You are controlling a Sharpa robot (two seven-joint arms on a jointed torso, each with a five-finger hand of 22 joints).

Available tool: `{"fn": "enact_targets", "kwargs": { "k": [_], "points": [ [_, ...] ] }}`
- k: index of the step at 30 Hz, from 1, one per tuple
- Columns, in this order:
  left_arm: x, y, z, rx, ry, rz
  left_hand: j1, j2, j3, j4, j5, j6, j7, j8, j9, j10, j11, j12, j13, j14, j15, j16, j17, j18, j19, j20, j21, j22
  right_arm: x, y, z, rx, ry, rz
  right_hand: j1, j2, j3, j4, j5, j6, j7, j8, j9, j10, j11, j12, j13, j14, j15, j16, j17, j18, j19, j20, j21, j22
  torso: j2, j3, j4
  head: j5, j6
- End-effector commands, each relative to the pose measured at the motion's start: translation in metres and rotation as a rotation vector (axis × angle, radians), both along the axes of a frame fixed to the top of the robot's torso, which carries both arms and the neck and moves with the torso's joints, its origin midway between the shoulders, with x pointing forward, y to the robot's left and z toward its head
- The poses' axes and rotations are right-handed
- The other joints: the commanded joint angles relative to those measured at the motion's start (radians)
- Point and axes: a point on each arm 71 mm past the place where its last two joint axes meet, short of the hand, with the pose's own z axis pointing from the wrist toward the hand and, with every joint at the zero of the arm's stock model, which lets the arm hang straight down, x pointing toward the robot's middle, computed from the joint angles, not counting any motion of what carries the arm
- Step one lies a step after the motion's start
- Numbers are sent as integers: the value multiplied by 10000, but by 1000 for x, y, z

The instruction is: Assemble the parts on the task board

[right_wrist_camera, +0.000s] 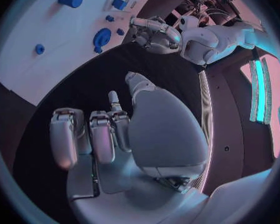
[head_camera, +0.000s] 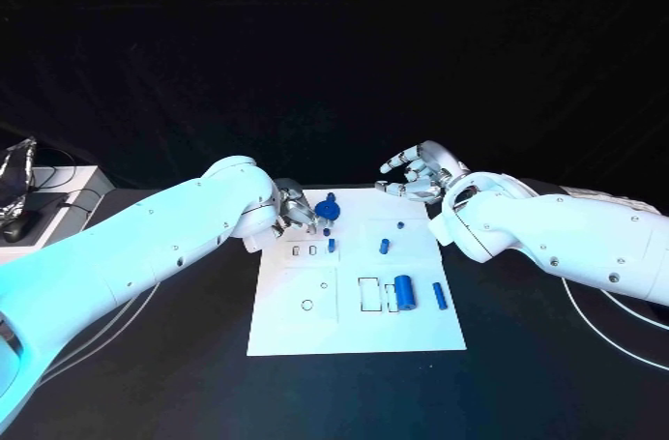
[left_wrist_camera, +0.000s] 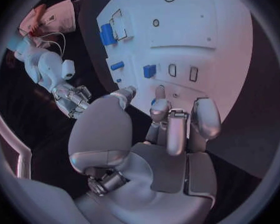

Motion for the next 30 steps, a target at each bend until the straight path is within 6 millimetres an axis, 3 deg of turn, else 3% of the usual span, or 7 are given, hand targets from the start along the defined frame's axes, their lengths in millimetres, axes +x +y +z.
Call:
{"fn": "enact_targets", "kwargs": {
  "k": [1, 3, 9, 18, 30],
  "points": [
    [-1, -3, -1, 441, 263, -391, 20, 109, -55, 8, -29, -48, -15, 53, 16, 37, -5, 28, 0, 689, -70, 37, 1599, -209, 54, 5, 41, 26, 0, 2, -1, -125, 175, 95, -60, 9, -32, 18, 26, 27, -17, 39, 9, 324, -38, -9, 1970, 997, 1, -13, 2469, 73, 500, -11, -32, 1669, 32, 10, -38, -42, 17],
    [0, -5, -2, 491, 329, -440, 57, 137, -68, 4, -19, -50, -17, 60, 31, 39, -8, 34, 10, 687, -71, 34, 1593, -212, 60, 5, 47, 39, 1, 2, -1, -134, 189, 86, -73, 2, -36, 19, 56, 25, -17, 41, 10, 310, -40, -20, 1958, 989, 0, -23, 2441, 79, 489, -12, -56, 1650, 50, 23, -49, -43, 21],
    [1, -9, -5, 515, 441, -564, 81, 150, -77, 2, -13, -54, -17, 62, 39, 37, -8, 34, 12, 683, -71, 30, 1584, -214, 64, 5, 51, 48, 1, 4, 0, -143, 204, 85, -88, -7, -42, 20, 79, 22, -18, 42, 10, 305, -40, -24, 1953, 989, -1, -24, 2438, 81, 486, -13, -64, 1643, 69, -30, -30, -100, 6],
    [0, -18, -8, 430, 502, -720, 37, 176, -250, 24, -52, -42, -20, 111, 118, 35, -6, 50, 38, 687, -67, 42, 1608, -218, 66, 6, 65, 71, 2, 6, 0, -145, 220, 125, -99, -11, -47, 22, 91, 21, -18, 43, 11, 311, -40, -20, 1958, 989, -1, -23, 2441, 80, 488, -13, -60, 1647, 174, -35, -72, -126, 25],
    [0, -19, -12, 514, 715, -852, 116, 240, -303, 3, -36, -28, -36, 156, 187, 33, -18, 60, 50, 694, -73, 55, 1631, -221, 71, 6, 78, 94, 2, 7, 0, -168, 203, 128, -99, -11, -47, 22, 91, 21, -18, 43, 11, 311, -40, -20, 1958, 989, -1, -23, 2441, 80, 488, -13, -60, 1647, 246, -48, -82, -156, 21]
  ]
}}
